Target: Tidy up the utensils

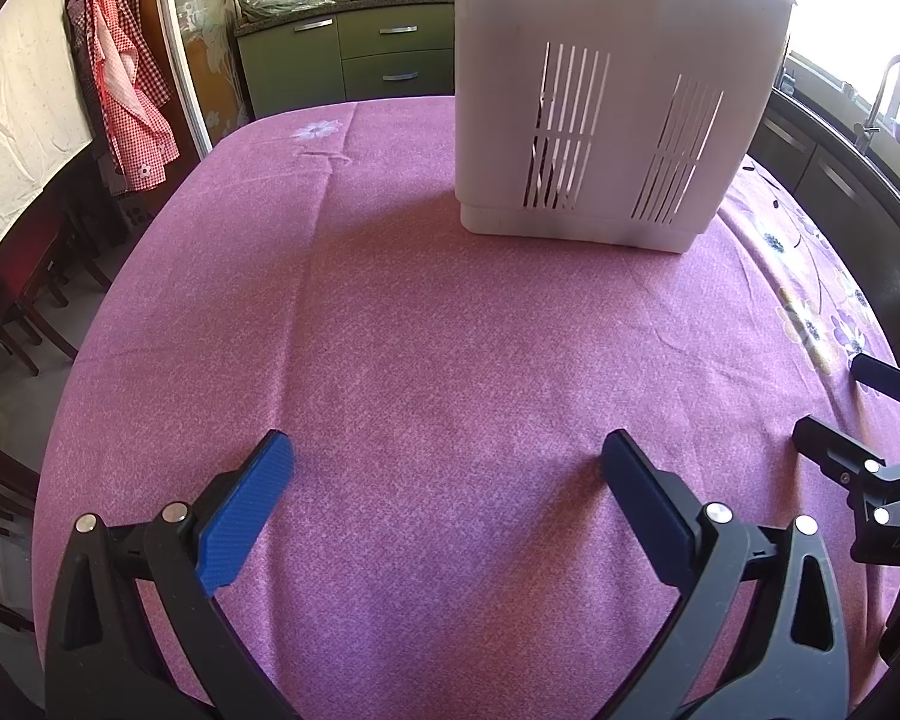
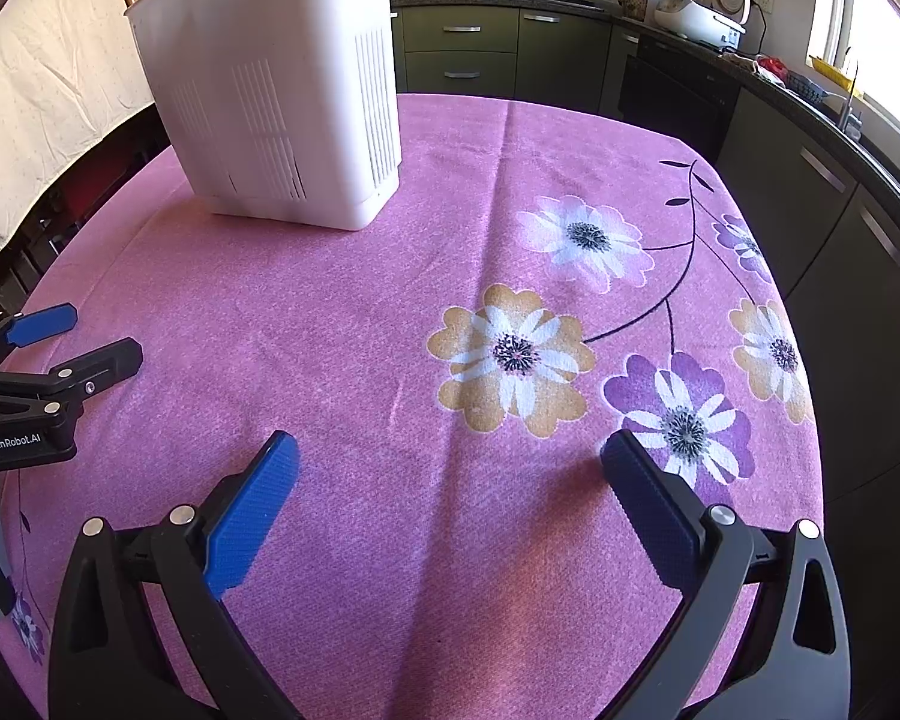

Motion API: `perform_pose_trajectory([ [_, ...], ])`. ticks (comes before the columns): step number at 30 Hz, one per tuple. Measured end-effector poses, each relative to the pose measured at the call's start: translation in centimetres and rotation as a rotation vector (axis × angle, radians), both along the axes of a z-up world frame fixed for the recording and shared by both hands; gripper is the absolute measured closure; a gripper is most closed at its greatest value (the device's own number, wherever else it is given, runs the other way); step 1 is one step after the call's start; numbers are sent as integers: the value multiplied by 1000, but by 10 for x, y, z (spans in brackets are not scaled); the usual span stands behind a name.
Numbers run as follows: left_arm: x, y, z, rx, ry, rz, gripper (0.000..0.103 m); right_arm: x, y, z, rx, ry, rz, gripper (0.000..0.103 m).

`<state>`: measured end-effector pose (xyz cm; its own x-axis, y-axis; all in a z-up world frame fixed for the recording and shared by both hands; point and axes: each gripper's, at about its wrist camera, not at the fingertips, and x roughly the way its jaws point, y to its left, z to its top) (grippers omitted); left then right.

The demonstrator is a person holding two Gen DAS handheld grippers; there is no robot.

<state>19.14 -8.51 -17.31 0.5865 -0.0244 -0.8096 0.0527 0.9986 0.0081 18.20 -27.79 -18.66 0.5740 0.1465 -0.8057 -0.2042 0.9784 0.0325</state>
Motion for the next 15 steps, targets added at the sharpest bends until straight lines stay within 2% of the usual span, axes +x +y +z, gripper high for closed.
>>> perform_pose_trajectory([
  [15, -2, 0, -2, 5, -12, -2, 5, -1, -2, -1, -2, -11, -12, 3],
])
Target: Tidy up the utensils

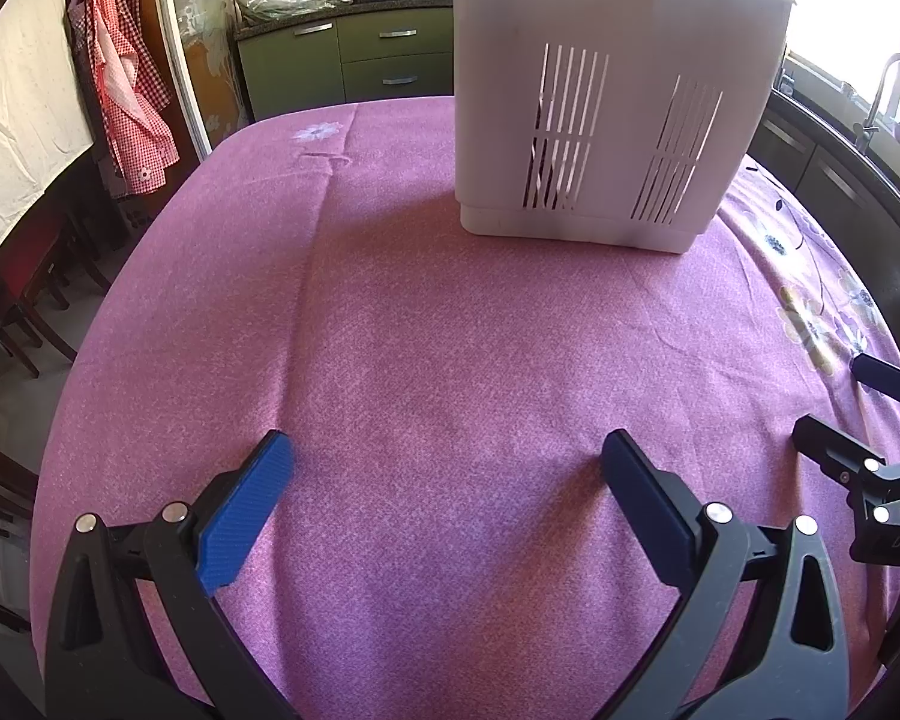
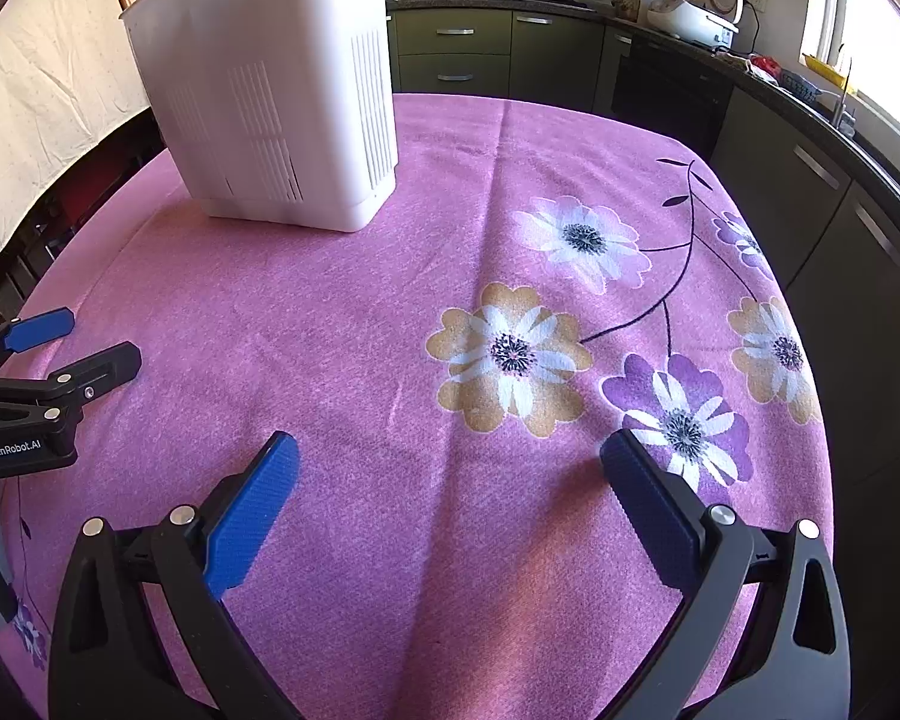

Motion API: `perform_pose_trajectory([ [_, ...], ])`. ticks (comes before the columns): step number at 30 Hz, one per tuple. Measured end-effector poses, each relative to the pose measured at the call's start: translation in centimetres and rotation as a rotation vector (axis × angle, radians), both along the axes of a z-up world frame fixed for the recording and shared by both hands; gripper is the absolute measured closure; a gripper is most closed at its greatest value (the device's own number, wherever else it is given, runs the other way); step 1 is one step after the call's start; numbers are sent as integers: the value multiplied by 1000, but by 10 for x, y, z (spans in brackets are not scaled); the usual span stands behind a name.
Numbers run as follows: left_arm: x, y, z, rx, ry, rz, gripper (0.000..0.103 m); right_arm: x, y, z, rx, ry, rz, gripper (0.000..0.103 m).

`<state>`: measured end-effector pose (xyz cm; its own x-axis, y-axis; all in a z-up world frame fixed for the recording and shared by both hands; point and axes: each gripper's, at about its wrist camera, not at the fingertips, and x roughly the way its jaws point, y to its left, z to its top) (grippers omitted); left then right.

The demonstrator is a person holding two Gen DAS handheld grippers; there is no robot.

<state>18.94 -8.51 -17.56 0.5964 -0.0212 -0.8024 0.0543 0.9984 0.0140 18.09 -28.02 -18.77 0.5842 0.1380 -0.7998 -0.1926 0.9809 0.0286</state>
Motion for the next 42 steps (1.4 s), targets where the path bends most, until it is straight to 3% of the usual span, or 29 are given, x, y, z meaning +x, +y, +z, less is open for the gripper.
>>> perform_pose_trajectory([
  [42, -1, 2, 1, 0, 5, -3, 5, 2, 0, 0, 1, 4, -5, 3],
])
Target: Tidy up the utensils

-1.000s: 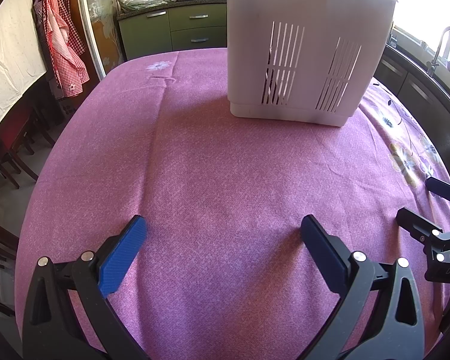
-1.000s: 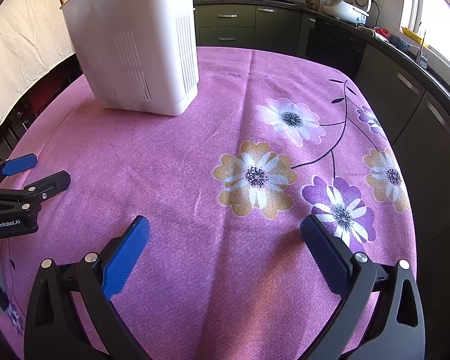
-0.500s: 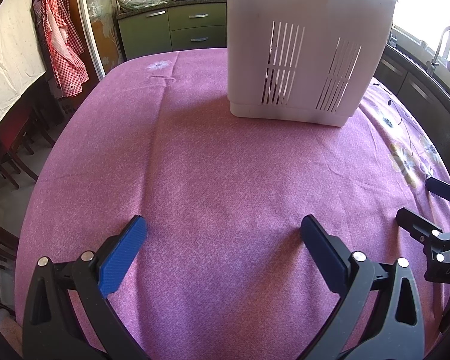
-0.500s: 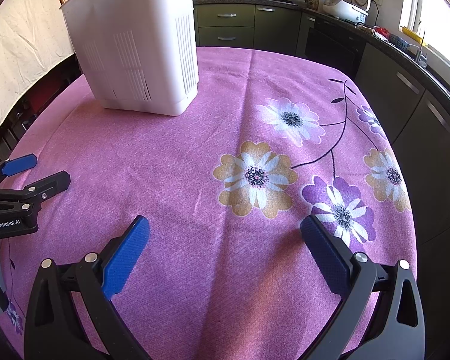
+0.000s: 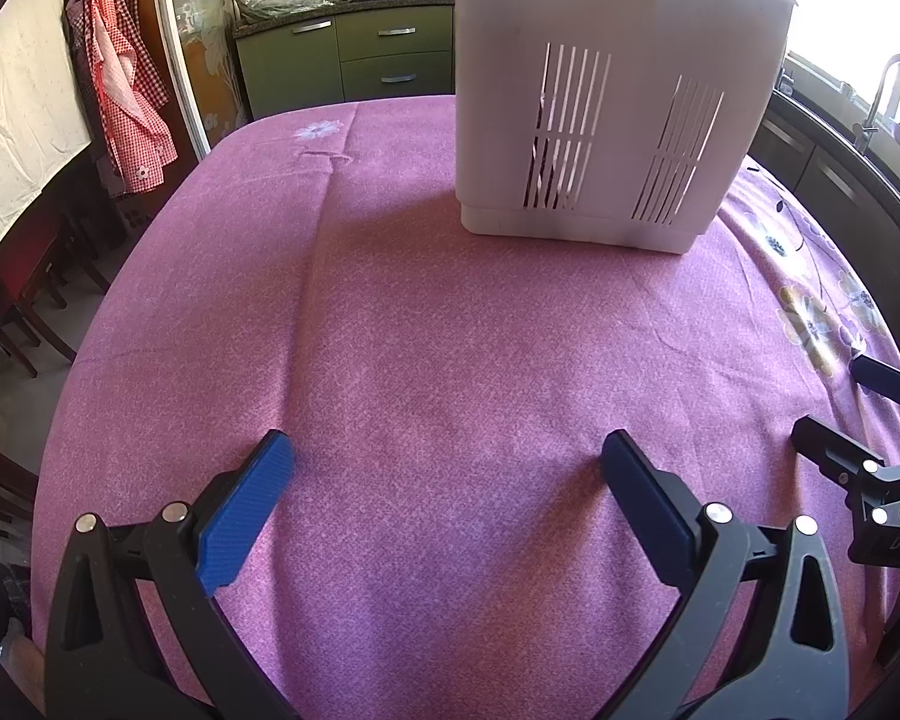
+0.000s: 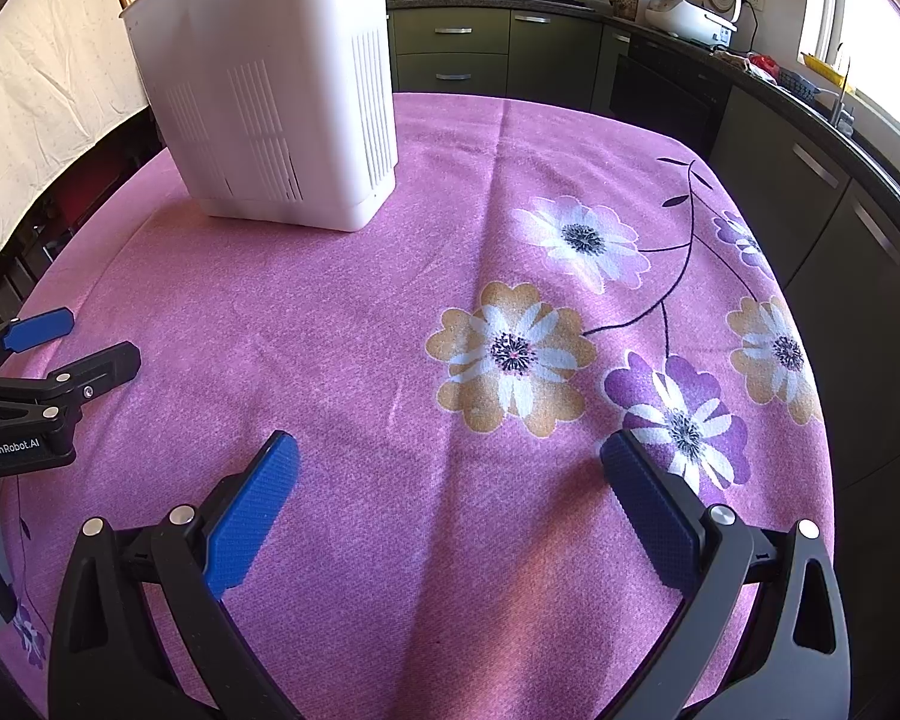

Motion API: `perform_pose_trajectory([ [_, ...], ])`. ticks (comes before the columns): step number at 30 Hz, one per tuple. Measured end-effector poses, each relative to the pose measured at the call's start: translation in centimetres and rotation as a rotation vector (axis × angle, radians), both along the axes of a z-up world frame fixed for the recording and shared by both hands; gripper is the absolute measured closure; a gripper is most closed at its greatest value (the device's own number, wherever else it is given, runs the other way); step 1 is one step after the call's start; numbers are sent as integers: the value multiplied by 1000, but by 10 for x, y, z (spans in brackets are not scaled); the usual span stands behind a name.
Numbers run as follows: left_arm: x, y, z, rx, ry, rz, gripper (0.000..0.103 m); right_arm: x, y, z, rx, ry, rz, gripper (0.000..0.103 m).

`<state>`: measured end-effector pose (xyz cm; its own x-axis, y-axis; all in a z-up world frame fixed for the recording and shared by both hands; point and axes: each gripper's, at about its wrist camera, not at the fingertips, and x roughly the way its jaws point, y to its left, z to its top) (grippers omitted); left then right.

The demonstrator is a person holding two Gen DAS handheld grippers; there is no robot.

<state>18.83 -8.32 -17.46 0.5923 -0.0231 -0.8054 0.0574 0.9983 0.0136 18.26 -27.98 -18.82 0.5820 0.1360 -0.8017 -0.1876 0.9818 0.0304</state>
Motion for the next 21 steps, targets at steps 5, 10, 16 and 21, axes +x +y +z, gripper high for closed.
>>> perform_pose_trajectory([
  [5, 2, 1, 0, 2, -2, 1, 5, 1, -3, -1, -2, -2, 2, 3],
  [10, 3, 3, 0, 1, 0, 0, 5, 1, -2, -1, -2, -2, 2, 3],
  [16, 4, 2, 0, -1, 0, 0, 5, 1, -4, 0, -3, -2, 2, 3],
  [21, 4, 2, 0, -1, 0, 0, 5, 0, -2, 0, -2, -2, 2, 3],
])
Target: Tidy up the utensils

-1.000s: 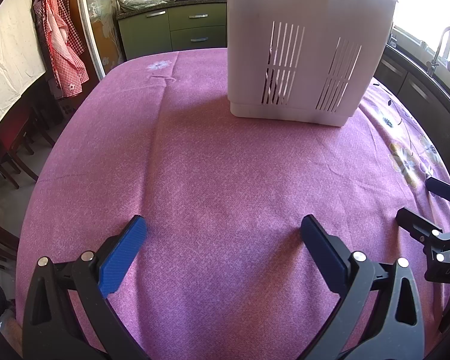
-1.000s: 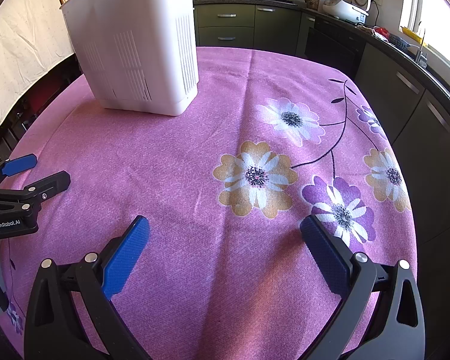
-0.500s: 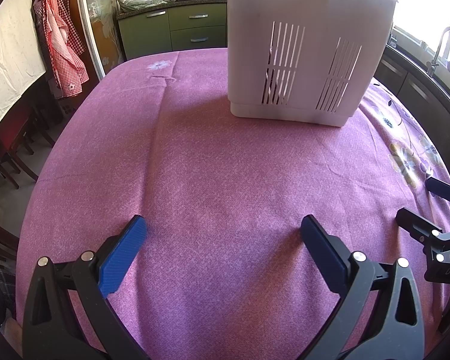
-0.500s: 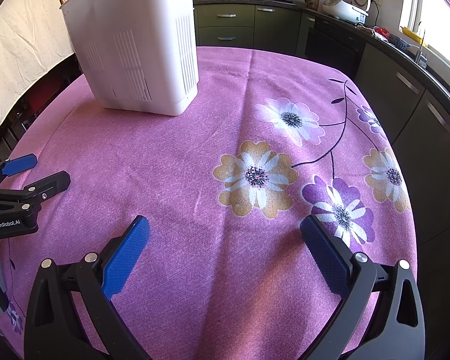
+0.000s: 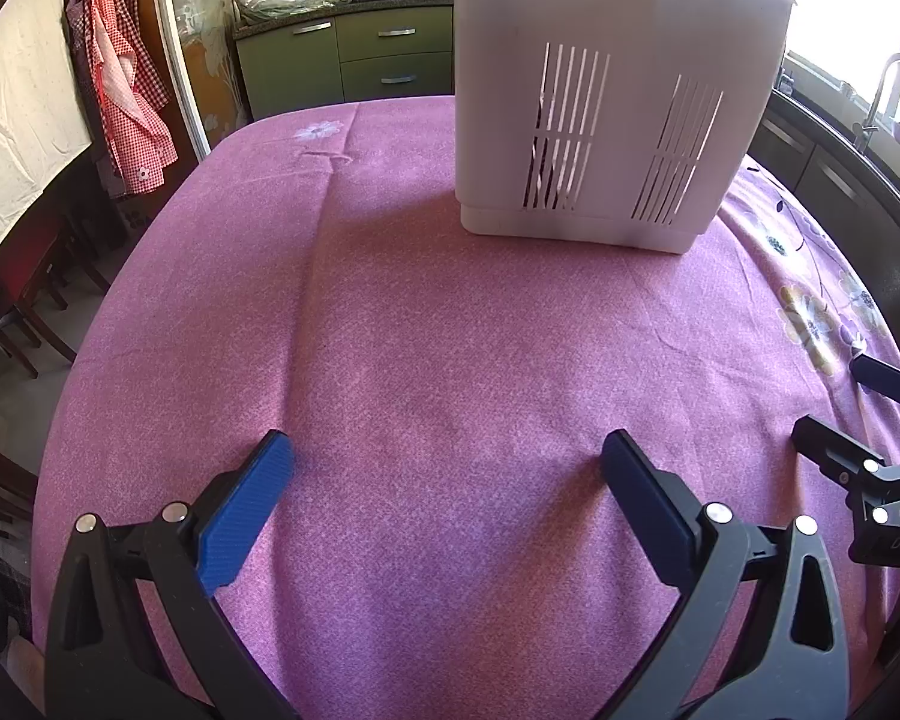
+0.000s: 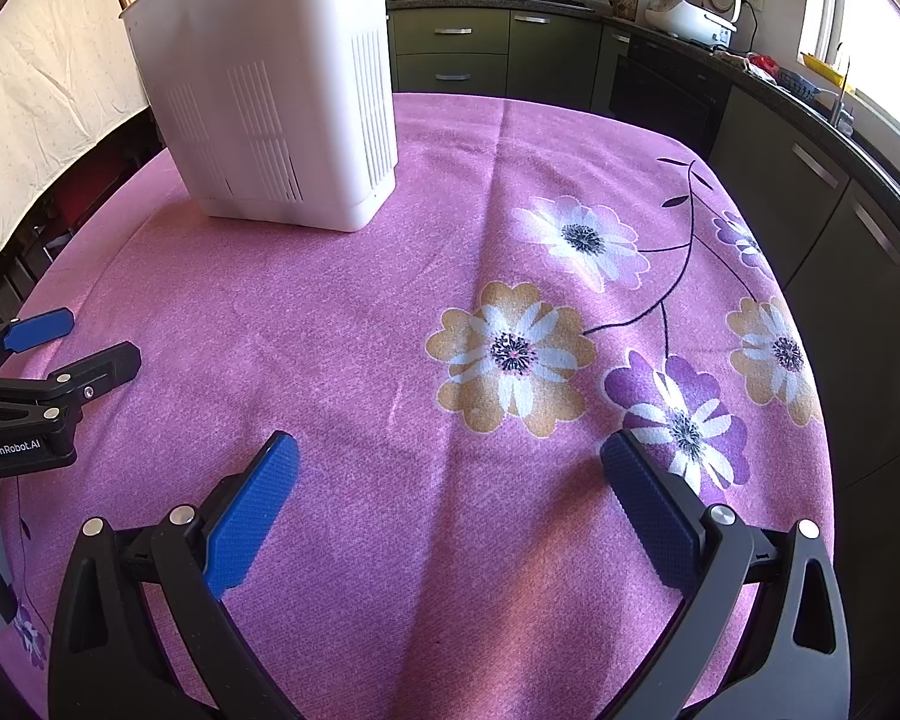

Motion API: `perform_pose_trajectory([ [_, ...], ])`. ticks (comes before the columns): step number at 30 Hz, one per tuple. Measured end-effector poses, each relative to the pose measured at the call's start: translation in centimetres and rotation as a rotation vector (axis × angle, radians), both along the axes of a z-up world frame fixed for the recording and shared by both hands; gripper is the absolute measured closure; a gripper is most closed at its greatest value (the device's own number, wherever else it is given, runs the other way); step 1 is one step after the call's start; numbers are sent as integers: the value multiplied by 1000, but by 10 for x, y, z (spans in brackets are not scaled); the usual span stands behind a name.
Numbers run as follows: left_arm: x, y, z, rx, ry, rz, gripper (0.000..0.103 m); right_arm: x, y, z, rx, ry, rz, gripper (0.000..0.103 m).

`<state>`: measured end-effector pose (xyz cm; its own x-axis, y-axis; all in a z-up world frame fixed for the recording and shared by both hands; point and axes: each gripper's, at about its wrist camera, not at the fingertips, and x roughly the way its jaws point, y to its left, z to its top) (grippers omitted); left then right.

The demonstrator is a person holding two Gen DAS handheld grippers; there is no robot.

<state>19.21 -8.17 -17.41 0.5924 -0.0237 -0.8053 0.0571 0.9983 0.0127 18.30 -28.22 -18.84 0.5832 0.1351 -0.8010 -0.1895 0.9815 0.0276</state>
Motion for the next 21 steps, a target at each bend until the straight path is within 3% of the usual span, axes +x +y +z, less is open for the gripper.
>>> perform_pose_trajectory([
  [21, 0, 1, 0, 0, 1, 0, 5, 1, 0, 0, 0, 1, 0, 3],
])
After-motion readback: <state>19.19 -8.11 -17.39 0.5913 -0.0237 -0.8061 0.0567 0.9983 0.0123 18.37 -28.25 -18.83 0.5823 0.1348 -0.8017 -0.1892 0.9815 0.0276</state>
